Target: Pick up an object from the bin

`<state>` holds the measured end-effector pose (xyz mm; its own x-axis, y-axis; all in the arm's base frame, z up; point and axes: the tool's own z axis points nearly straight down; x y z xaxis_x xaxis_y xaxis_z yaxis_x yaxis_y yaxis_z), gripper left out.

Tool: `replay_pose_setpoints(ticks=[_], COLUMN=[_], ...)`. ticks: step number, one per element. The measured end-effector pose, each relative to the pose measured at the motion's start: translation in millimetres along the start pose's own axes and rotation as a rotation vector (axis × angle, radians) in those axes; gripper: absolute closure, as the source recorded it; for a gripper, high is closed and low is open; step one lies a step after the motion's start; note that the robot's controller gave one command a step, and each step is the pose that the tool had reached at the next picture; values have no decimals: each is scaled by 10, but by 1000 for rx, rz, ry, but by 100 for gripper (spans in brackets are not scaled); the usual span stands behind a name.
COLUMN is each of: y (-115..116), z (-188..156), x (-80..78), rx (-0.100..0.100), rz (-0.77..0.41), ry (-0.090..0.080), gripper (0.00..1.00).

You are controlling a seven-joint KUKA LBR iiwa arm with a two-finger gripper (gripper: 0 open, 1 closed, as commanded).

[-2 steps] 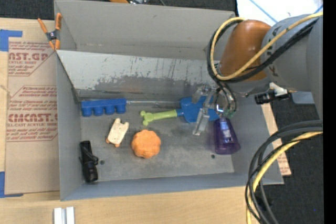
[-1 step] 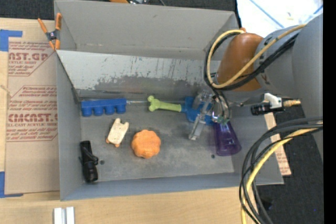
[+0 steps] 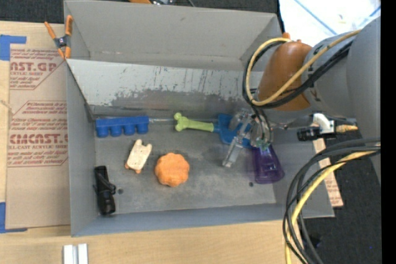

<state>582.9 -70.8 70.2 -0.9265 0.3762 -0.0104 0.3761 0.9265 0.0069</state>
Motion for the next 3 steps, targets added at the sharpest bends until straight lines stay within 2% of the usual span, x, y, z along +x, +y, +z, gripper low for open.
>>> replay_pose_setpoints(ticks=[1,2,3], y=[53,26,24], z=[1,-4,-4], x=[-62,-14,-12], rx=[2,-1,-1], rz=[-52,-10,-7], ry=[-4,-4,-4], gripper=[0,100,100])
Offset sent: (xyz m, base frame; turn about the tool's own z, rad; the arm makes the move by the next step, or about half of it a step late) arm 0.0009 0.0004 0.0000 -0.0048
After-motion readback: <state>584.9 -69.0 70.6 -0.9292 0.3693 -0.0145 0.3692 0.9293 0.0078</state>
